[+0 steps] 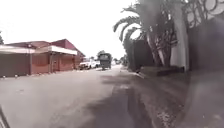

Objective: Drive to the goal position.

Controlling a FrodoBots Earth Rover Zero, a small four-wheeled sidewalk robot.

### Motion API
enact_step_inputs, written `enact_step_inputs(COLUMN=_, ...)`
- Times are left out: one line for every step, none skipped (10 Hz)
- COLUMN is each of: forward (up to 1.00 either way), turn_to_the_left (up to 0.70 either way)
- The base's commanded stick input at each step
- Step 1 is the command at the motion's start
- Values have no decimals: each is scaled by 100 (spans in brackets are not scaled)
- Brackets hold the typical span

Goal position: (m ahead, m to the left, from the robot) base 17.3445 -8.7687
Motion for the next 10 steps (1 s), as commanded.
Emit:
enact_step_inputs(forward=70, turn_to_the_left=1)
enact_step_inputs(forward=70, turn_to_the_left=1)
enact_step_inputs(forward=70, turn_to_the_left=1)
enact_step_inputs(forward=70, turn_to_the_left=1)
enact_step_inputs(forward=70, turn_to_the_left=1)
enact_step_inputs(forward=70, turn_to_the_left=1)
enact_step_inputs(forward=70, turn_to_the_left=1)
enact_step_inputs(forward=70, turn_to_the_left=1)
enact_step_inputs(forward=70, turn_to_the_left=1)
enact_step_inputs(forward=70, turn_to_the_left=1)
